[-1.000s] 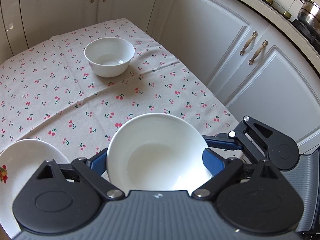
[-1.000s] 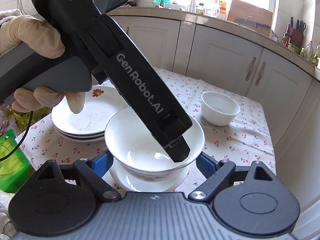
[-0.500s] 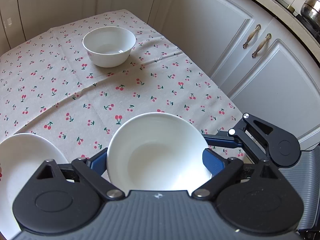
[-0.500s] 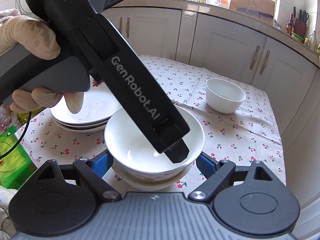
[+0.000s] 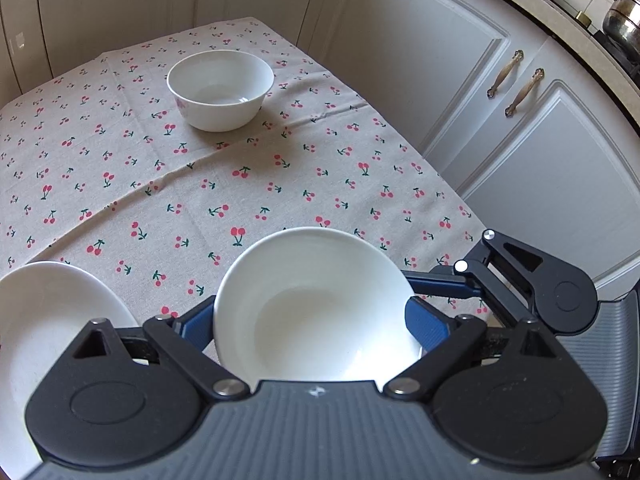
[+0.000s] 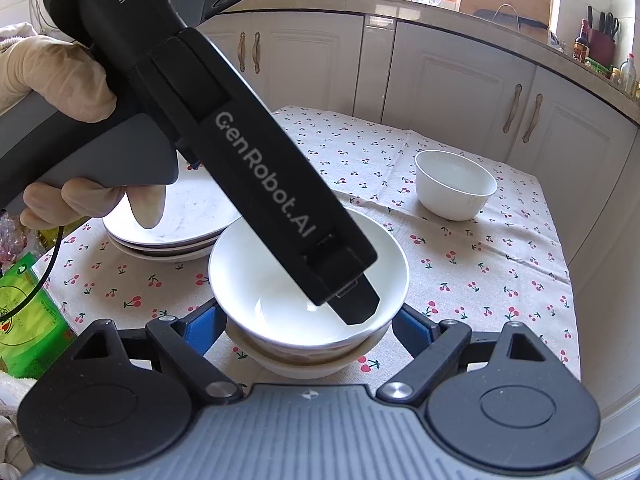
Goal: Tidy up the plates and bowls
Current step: 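Open the left gripper and withdraw it from the nested bowls, then grasp the rim of the white bowl stack with the left gripper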
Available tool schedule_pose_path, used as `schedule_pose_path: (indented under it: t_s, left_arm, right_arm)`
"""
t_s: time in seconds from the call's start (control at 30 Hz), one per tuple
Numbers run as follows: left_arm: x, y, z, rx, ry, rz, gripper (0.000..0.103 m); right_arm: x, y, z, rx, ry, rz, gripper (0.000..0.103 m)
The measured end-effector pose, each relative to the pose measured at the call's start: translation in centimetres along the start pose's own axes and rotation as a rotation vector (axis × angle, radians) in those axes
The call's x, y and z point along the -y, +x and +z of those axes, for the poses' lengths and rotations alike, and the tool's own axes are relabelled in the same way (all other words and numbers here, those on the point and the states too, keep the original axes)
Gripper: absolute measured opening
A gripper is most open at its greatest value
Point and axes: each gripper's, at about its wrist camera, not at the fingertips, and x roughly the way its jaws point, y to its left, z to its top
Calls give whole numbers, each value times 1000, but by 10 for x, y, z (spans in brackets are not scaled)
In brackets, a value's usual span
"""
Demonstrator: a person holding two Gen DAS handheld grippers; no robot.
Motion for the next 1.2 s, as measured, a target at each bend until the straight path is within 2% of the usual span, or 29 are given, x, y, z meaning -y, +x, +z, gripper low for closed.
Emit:
schedule_pose_path:
  t_s: [0.33,0.47,0.53,0.9,1.2]
  left_arm:
    - [-5,-2,-1,18,-4,-4,96]
    - [-7,-7,0,35,-2,6,96]
    - [-7,-10,0,44,4,10,96]
    - [-4,-33,-1,145,51,5,97]
    - [-12,-42,19,208,61,23,97]
  right_arm:
    - [1,3,-2,-4,-9,9,94]
    - [1,-2,-1,20,-7,8,102]
    - [1,-6,0,35,-10,8,102]
    - [5,-19,6,73,-4,-14,103]
    - [28,-34,14,139,9,-54,103]
